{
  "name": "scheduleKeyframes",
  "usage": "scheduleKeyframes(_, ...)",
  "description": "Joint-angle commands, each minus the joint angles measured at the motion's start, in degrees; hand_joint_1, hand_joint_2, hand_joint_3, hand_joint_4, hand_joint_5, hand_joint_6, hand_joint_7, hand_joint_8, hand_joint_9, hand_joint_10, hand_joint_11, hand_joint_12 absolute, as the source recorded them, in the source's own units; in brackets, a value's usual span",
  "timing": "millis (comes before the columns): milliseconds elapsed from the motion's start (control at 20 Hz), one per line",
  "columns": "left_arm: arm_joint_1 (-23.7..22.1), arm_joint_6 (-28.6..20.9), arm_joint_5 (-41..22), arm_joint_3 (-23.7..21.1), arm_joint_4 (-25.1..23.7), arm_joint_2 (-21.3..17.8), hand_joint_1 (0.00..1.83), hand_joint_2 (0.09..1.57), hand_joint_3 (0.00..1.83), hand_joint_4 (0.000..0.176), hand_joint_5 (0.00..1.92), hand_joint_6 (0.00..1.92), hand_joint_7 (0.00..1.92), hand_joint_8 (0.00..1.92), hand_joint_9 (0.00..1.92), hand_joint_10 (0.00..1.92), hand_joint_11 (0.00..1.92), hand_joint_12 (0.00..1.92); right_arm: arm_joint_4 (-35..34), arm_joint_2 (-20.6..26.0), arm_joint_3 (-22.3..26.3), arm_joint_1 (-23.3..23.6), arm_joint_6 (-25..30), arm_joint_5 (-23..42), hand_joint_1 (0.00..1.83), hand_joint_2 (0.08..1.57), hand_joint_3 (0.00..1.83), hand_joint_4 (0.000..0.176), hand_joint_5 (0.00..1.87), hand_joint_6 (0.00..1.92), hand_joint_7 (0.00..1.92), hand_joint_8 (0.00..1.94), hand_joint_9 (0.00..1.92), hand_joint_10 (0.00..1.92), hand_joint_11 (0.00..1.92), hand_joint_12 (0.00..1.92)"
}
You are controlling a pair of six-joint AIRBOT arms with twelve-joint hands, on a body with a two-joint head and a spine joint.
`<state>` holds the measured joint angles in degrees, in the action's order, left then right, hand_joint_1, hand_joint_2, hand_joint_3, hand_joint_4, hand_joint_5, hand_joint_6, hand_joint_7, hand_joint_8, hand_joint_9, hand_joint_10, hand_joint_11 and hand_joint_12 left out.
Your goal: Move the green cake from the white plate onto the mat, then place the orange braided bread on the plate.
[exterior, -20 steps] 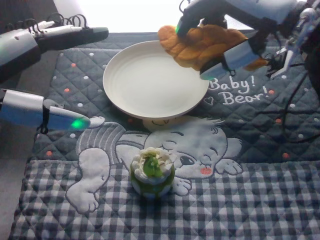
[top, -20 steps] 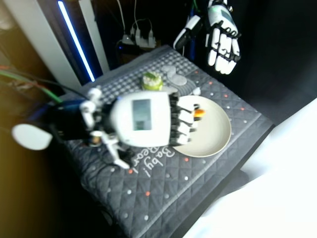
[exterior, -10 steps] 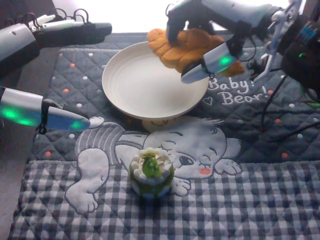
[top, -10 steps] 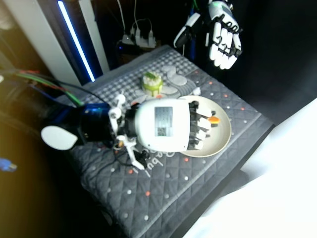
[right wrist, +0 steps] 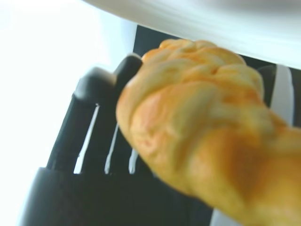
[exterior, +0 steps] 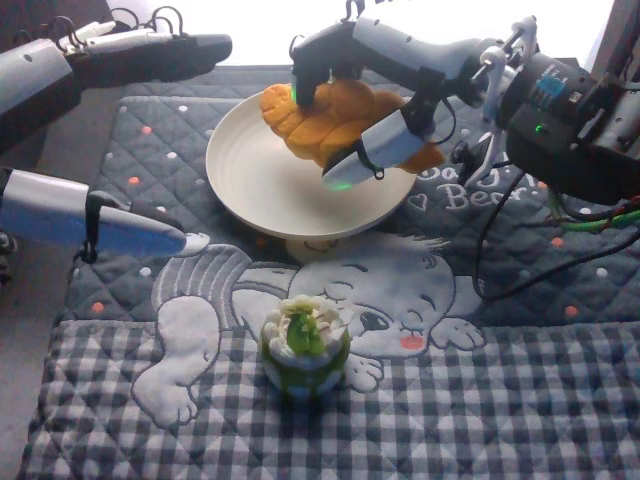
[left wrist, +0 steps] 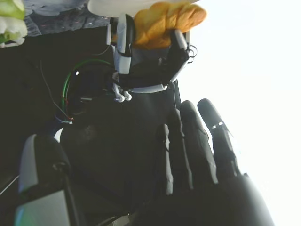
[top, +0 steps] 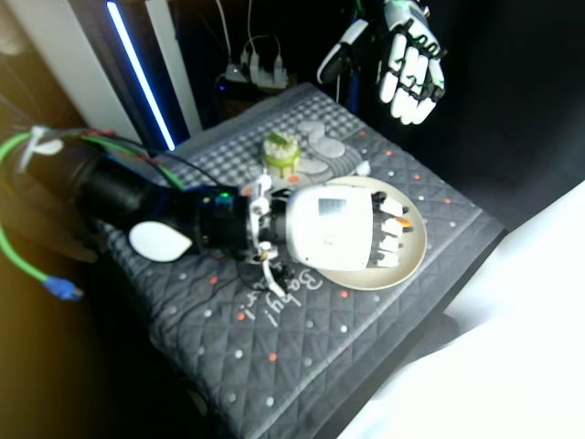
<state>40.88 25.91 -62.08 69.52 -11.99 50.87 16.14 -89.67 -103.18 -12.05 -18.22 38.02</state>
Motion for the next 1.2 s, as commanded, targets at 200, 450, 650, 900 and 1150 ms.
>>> scheduleKeyframes(200, -0.6, -0.6, -7.2, 0.2, 2.1, -0.1, 0.77, 0.80, 0.01, 0.082, 0.34, 0.00, 0.41, 0.00, 0.40, 0.01, 0.00, 1.05, -1.8, 0.5, -0.3, 0.7, 0.3, 6.2, 1.22, 1.15, 0.00, 0.000, 0.81, 1.19, 1.04, 0.98, 1.00, 0.53, 0.54, 1.18)
scheduleKeyframes(450, -0.6, -0.9, -7.1, 0.1, 2.0, -0.1, 0.80, 0.79, 0.00, 0.093, 0.33, 0.00, 0.38, 0.00, 0.37, 0.00, 0.00, 0.95, -0.6, 0.5, -0.1, 0.7, 1.3, 6.1, 0.99, 0.98, 0.00, 0.062, 0.43, 0.04, 0.48, 0.02, 0.50, 0.00, 0.16, 0.61)
scheduleKeyframes(650, -0.6, -1.0, -7.0, 0.1, 1.9, 0.0, 0.81, 0.80, 0.01, 0.103, 0.34, 0.00, 0.40, 0.01, 0.40, 0.01, 0.00, 0.99, 2.7, 0.8, 0.4, 0.7, 3.8, 6.2, 0.88, 0.84, 0.00, 0.175, 0.08, 0.00, 0.05, 0.00, 0.07, 0.00, 0.12, 0.51)
scheduleKeyframes(900, -0.1, -1.2, -6.7, -0.2, 1.9, -0.1, 0.84, 0.76, 0.00, 0.100, 0.32, 0.00, 0.40, 0.00, 0.41, 0.01, 0.00, 1.04, 5.7, 5.1, 5.2, 0.7, 4.7, 8.7, 0.78, 0.79, 0.00, 0.176, 0.00, 0.00, 0.00, 0.00, 0.00, 0.00, 0.02, 0.60)
scheduleKeyframes(1150, 1.6, -1.2, -6.3, -1.0, 2.8, -1.1, 0.78, 0.79, 0.00, 0.059, 0.28, 0.00, 0.45, 0.00, 0.46, 0.01, 0.00, 1.05, 7.9, 12.8, 12.7, 0.6, 4.7, 14.0, 0.79, 0.66, 0.00, 0.176, 0.00, 0.00, 0.05, 0.01, 0.06, 0.01, 0.00, 0.53)
